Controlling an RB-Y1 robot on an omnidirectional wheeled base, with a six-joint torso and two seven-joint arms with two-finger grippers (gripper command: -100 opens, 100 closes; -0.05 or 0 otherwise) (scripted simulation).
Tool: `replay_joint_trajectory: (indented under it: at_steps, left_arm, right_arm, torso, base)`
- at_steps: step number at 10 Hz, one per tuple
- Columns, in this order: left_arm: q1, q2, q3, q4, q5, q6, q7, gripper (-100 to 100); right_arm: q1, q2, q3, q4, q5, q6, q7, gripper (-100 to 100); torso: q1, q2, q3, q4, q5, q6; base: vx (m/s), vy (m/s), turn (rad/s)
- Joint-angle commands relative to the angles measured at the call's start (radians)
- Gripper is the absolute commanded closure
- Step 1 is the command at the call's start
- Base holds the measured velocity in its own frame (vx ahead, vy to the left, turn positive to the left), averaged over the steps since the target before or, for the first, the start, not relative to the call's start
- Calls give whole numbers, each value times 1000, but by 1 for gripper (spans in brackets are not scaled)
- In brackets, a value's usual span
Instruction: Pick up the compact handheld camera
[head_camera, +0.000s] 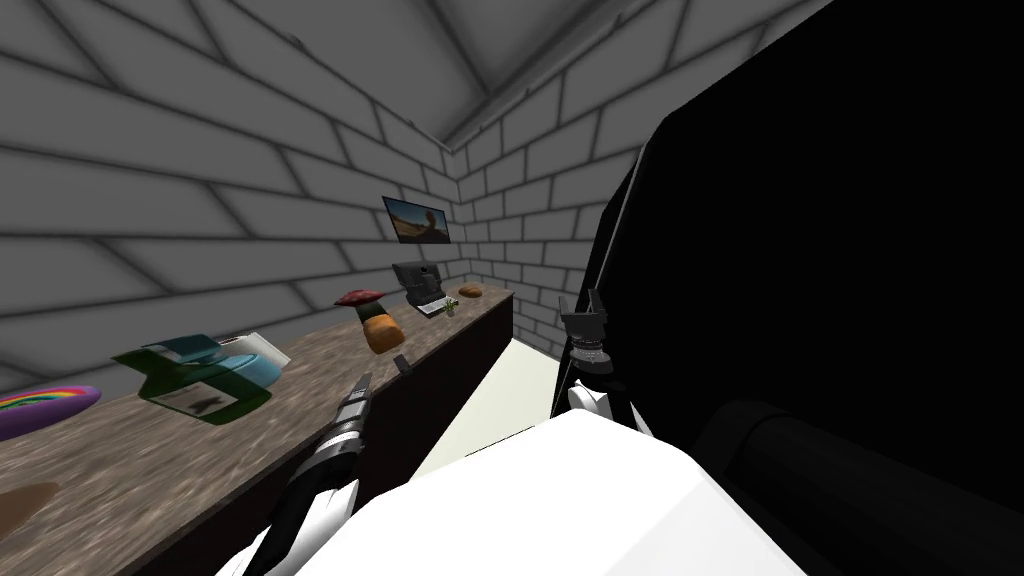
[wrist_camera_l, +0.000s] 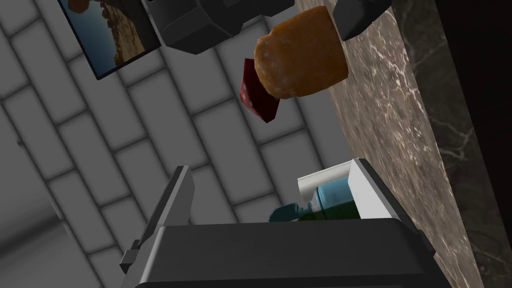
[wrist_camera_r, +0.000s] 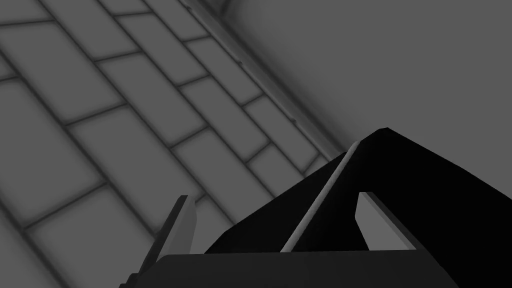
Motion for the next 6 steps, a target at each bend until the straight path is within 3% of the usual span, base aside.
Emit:
replay_joint_trajectory:
  at_steps: [1,4,6]
  left_arm:
    - [4,-2,-17,24,4,28,2,-100]
    - [12,-36,-54,59,12,61,5,-100]
    - [16,-79,-76,74,16,76,7,-100]
  right_arm:
    - [0,0,0,0,0,0,0,0]
    - [0,0,0,0,0,0,0,0]
    - [0,0,0,0,0,0,0,0]
  torso:
    - [0,0,0,0,0,0]
    - [5,-5,-3,-1,1,0]
    - [6,-4,-3,-1,1,0]
  base:
    - [163,-11,131]
    - [188,18,118]
    - [161,21,89]
